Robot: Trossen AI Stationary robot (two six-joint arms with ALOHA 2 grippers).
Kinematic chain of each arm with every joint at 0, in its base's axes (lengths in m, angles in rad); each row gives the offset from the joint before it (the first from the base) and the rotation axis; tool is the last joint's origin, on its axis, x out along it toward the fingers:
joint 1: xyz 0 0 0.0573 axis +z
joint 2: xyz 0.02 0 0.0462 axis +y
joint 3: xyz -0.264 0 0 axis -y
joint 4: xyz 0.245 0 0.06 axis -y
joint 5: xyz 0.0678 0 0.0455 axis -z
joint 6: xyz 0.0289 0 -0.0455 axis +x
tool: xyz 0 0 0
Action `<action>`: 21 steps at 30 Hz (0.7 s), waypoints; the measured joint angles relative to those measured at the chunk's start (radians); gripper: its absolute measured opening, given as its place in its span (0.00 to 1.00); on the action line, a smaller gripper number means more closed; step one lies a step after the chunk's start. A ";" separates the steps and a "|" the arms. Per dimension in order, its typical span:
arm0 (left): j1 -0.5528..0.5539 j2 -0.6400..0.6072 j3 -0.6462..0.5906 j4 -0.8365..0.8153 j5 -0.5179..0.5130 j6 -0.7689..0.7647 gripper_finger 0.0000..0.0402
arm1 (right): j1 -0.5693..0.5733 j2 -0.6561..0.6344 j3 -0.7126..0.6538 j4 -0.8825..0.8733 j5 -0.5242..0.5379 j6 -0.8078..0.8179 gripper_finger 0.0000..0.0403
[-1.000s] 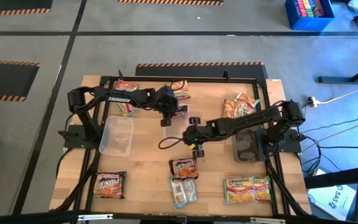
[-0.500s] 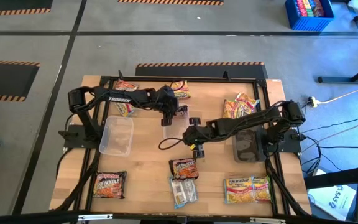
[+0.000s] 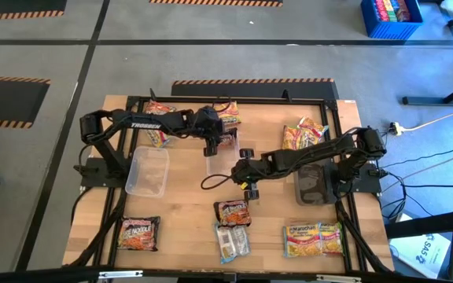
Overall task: Sort Maruchan noodles
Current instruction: Put the black noodle pack into the right transparent bin
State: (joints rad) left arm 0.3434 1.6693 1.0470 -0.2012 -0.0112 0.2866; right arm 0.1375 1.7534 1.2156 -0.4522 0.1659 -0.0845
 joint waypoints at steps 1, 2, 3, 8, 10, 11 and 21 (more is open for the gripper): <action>-0.003 -0.005 0.000 -0.002 -0.005 -0.008 0.52 | 0.001 -0.003 0.000 0.000 0.001 0.000 0.49; -0.006 -0.014 0.000 -0.005 -0.006 -0.029 0.52 | 0.006 -0.011 0.000 -0.005 -0.001 0.000 0.49; -0.010 -0.021 0.004 -0.005 -0.008 -0.049 0.52 | 0.014 -0.021 0.000 -0.008 -0.005 -0.001 0.49; -0.035 -0.068 0.075 -0.107 -0.038 -0.072 0.52 | 0.048 -0.114 0.000 -0.061 0.018 0.002 0.49; -0.046 -0.091 0.100 -0.147 -0.041 -0.082 0.52 | 0.062 -0.150 0.000 -0.082 0.025 0.018 0.49; -0.052 -0.104 0.110 -0.168 -0.043 -0.097 0.52 | 0.071 -0.164 0.000 -0.092 0.026 0.027 0.49; -0.260 -0.197 0.124 -0.332 -0.046 -0.257 0.52 | 0.257 -0.178 -0.047 -0.072 0.056 0.078 0.49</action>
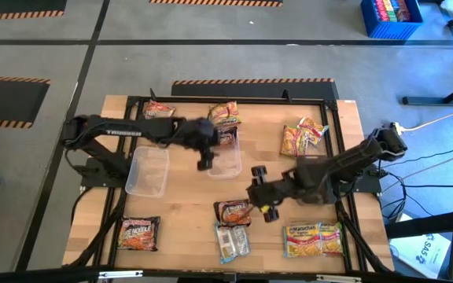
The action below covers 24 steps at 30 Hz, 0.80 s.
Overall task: Sort Maruchan noodles
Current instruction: Put the black noodle pack into the right transparent bin
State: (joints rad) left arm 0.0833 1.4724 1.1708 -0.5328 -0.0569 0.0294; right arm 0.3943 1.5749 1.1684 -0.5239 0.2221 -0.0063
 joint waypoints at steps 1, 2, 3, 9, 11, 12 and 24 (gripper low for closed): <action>-0.038 -0.006 -0.006 -0.010 -0.019 -0.020 0.52 | 0.018 -0.001 -0.011 0.018 0.016 0.009 0.49; -0.079 -0.008 -0.014 -0.003 -0.041 -0.039 0.52 | 0.033 -0.001 -0.023 0.042 0.032 0.023 0.49; -0.121 -0.011 -0.024 0.006 -0.068 -0.060 0.51 | 0.048 -0.001 -0.038 0.057 0.046 0.032 0.49; -0.365 -0.017 -0.106 0.034 -0.256 -0.218 0.51 | 0.111 0.000 -0.128 0.198 0.055 0.132 0.49; -0.434 -0.011 -0.143 0.089 -0.299 -0.263 0.51 | 0.128 0.000 -0.142 0.243 0.055 0.153 0.49; -0.467 -0.011 -0.166 0.121 -0.311 -0.281 0.51 | 0.136 0.002 -0.147 0.277 0.054 0.157 0.49; -0.634 0.065 -0.389 0.592 -0.349 -0.421 0.51 | 0.178 0.099 -0.167 0.429 -0.018 0.244 0.49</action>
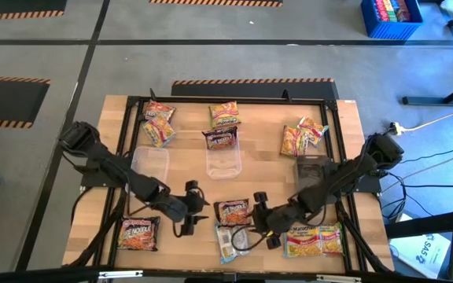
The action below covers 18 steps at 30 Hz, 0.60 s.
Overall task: Sort Maruchan noodles
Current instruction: Put the black noodle pack into the right transparent bin
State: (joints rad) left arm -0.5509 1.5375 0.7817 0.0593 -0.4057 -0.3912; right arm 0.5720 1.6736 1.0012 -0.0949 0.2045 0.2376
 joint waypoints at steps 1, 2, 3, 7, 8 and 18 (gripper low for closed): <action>-0.002 0.016 -0.005 0.015 -0.002 -0.001 0.51 | -0.003 0.014 0.001 0.000 -0.023 0.020 0.49; -0.002 0.035 -0.006 0.033 -0.002 -0.001 0.51 | -0.003 0.024 0.000 -0.012 -0.030 0.026 0.49; -0.002 0.055 -0.005 0.050 -0.001 -0.001 0.51 | -0.003 0.033 -0.001 -0.017 -0.031 0.037 0.49; 0.001 0.109 0.005 0.057 -0.001 0.000 0.51 | 0.016 0.040 0.000 -0.100 0.024 0.045 0.49; 0.003 0.113 0.005 0.053 0.000 0.000 0.51 | 0.024 0.038 0.000 -0.137 0.057 0.046 0.49; 0.008 0.128 0.005 0.069 -0.025 0.014 0.51 | 0.090 0.082 -0.165 0.077 0.395 -0.063 0.49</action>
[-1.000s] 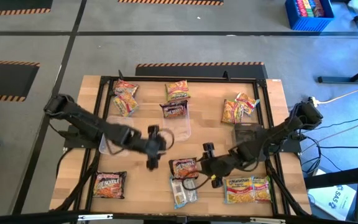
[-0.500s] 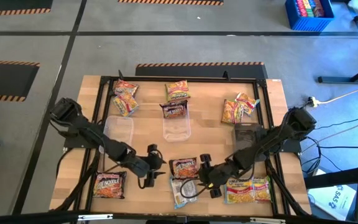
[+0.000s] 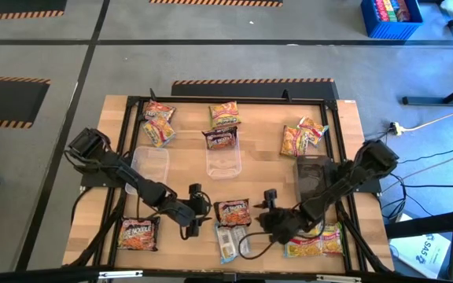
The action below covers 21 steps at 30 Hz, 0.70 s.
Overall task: Sort Maruchan noodles
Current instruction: Put the black noodle pack into the right transparent bin
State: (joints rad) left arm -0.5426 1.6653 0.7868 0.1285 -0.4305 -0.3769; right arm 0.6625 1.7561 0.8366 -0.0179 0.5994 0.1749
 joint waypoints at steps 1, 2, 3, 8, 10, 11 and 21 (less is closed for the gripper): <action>0.000 0.000 0.000 -0.001 -0.001 0.001 0.51 | -0.002 0.005 -0.020 0.052 0.004 -0.011 0.49; 0.001 0.000 0.000 -0.001 -0.001 -0.001 0.51 | -0.002 0.012 -0.037 0.095 0.017 -0.023 0.49; 0.001 0.000 0.000 -0.001 -0.001 -0.003 0.51 | -0.002 0.018 -0.051 0.134 0.025 -0.032 0.49; 0.006 0.017 0.000 0.002 0.010 -0.008 0.51 | -0.002 0.055 -0.073 0.271 0.037 -0.104 0.49; 0.006 0.041 0.000 0.007 0.011 -0.009 0.51 | -0.002 0.077 -0.074 0.296 0.038 -0.108 0.49; 0.006 0.056 0.000 0.016 0.012 -0.009 0.51 | -0.002 0.086 -0.074 0.309 0.040 -0.120 0.49; 0.038 0.168 0.000 0.186 0.030 -0.003 0.51 | -0.024 0.130 -0.064 0.446 0.062 -0.260 0.49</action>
State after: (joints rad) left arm -0.5048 1.8336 0.7868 0.3143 -0.4007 -0.3798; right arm 0.6387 1.8862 0.7727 0.4277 0.6617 -0.0846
